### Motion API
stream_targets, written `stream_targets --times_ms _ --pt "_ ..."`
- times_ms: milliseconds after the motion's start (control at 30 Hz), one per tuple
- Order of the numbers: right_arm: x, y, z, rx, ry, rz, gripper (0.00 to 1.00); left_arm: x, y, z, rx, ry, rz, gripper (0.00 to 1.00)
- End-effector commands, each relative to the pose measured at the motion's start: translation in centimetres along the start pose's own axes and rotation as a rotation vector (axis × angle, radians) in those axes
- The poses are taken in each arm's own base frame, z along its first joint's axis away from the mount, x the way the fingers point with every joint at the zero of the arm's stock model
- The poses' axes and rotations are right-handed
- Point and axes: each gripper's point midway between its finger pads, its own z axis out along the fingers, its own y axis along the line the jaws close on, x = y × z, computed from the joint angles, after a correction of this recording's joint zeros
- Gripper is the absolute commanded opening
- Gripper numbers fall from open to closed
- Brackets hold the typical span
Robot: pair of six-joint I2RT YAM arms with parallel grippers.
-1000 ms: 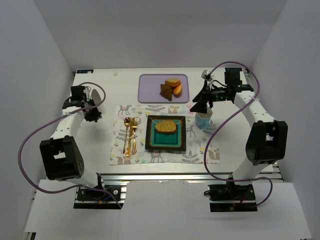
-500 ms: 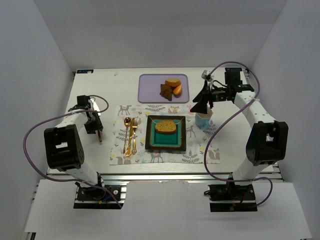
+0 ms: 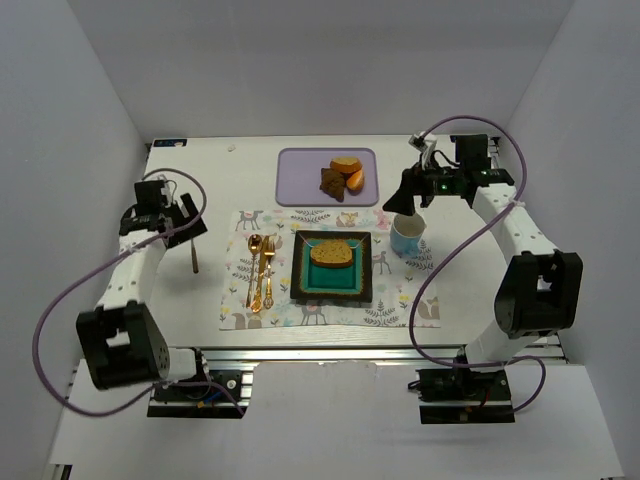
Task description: Place the bread
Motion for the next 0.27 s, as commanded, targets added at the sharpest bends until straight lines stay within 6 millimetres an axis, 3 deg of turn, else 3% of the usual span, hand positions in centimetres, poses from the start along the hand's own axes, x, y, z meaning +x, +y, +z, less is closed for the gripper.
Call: stream_targets --times_ms 0,100,233 --pt "-4.3 -3.6 -2.8 0.32 -0.097 0.081 0.89 -6.0 -2.6 -6.6 0.143 -0.255 -0.061 0.98" --pt "-5.5 -6.1 -4.6 0.469 -0.138 0.123 0.89 -7.7 -5.0 -10.2 0.293 -0.364 -0.077 0.98" --pt "-6.5 -7.4 -5.7 0.47 -0.208 0.224 0.89 -7.6 -7.0 -12.5 0.429 -0.399 -0.092 0.98"
